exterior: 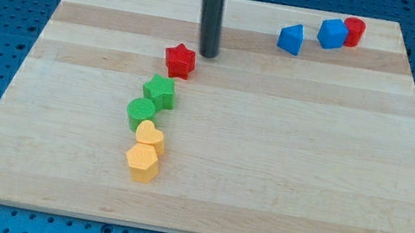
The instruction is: Nudge the red star
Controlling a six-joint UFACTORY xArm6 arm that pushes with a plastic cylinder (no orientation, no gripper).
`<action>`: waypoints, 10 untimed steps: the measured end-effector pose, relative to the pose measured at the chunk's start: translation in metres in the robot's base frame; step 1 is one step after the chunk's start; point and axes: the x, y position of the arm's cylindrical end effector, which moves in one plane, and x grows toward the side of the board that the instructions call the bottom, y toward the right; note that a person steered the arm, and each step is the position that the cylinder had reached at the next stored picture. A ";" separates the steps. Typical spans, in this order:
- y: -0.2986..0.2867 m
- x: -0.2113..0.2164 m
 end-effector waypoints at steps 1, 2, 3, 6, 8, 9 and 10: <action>0.047 0.041; 0.062 0.098; 0.050 0.115; -0.036 0.061; -0.141 0.060; -0.188 0.071; -0.191 0.113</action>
